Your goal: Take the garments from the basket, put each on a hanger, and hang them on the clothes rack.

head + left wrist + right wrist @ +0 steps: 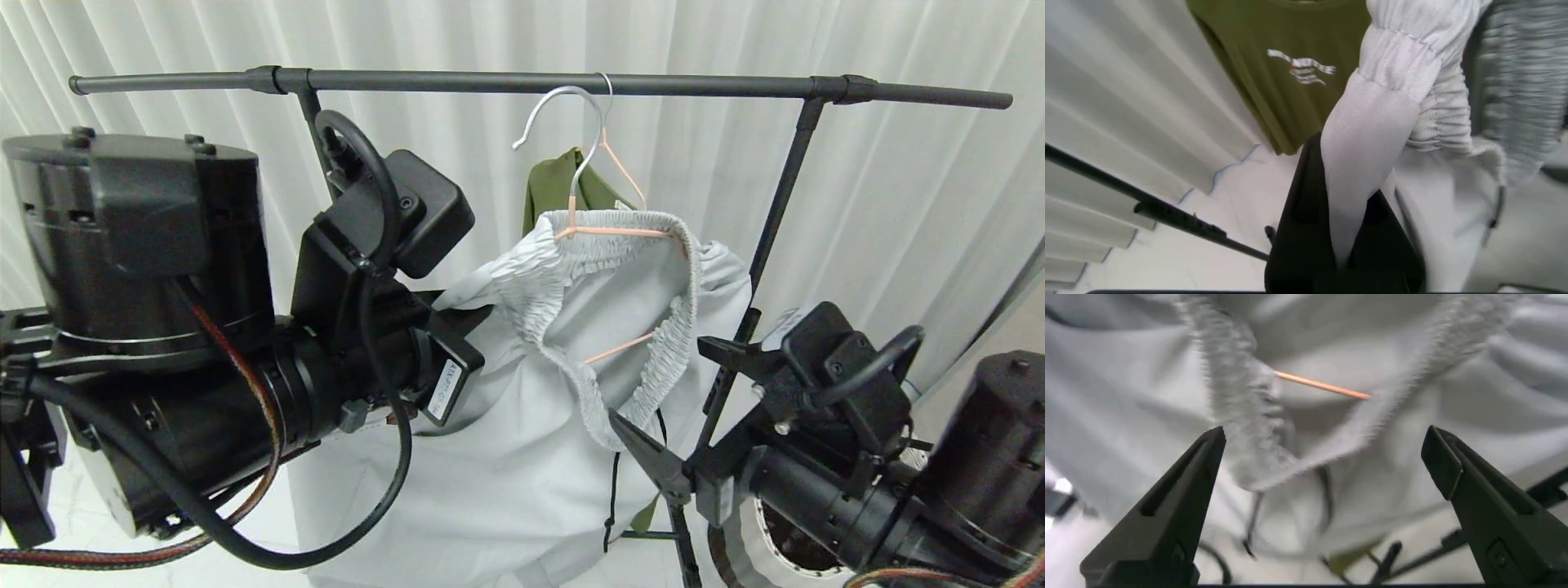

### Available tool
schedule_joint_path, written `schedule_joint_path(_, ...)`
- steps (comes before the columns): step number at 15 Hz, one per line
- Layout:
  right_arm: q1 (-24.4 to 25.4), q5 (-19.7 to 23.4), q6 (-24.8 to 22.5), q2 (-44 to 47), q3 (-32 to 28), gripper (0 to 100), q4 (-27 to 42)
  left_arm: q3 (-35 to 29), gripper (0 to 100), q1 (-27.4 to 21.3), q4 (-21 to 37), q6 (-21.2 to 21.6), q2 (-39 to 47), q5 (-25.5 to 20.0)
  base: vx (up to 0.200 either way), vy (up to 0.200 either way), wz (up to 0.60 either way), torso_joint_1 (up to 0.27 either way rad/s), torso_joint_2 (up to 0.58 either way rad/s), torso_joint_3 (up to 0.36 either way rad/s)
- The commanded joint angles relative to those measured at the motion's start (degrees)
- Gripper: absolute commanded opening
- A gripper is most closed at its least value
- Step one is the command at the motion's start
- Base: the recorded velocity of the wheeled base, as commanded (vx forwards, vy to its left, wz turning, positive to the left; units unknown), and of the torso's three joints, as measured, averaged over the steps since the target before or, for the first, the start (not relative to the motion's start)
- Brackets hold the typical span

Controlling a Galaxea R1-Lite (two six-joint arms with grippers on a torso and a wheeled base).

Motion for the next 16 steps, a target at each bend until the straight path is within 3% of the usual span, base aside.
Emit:
schedule_joint_path(1,-3.8,4.2,0.0,-10.9,2.9,100,8.0,2.8,0,0.3,-0.1,0.8,-2.0,-1.9,0.000,0.000,0.00,0.000,0.00,0.000)
schedule_joint_path(3,-8.7,10.4,-0.4,-16.5,1.6,100,16.8,5.0,0,1.3,-0.1,4.2,-3.3,-4.5,0.000,0.000,0.00,0.000,0.00,0.000)
schedule_joint_path(4,-13.4,16.2,-2.3,-20.2,-1.4,100,25.2,6.4,0,2.1,-0.1,6.8,-4.6,-9.3,0.000,0.000,0.00,0.000,0.00,0.000)
schedule_joint_path(5,-15.4,19.0,-3.6,-21.1,-2.9,100,28.5,7.0,0,2.7,-0.1,8.0,-4.7,-10.7,0.000,0.000,0.00,0.000,0.00,0.000)
schedule_joint_path(6,-18.4,25.0,-6.7,-22.4,-6.7,100,34.8,7.2,0,3.1,-0.1,9.5,-4.6,-11.8,0.000,0.000,0.00,0.000,0.00,0.000)
schedule_joint_path(9,-18.5,31.9,-9.2,-20.3,-13.6,100,42.3,6.8,0,2.9,-0.1,9.8,-4.7,-15.3,0.000,0.000,0.00,0.000,0.00,0.000)
schedule_joint_path(16,-15.6,37.3,-9.7,-7.6,-28.3,100,48.9,5.2,0,2.8,-0.1,11.1,-4.9,-15.3,0.000,0.000,0.00,0.000,0.00,0.000)
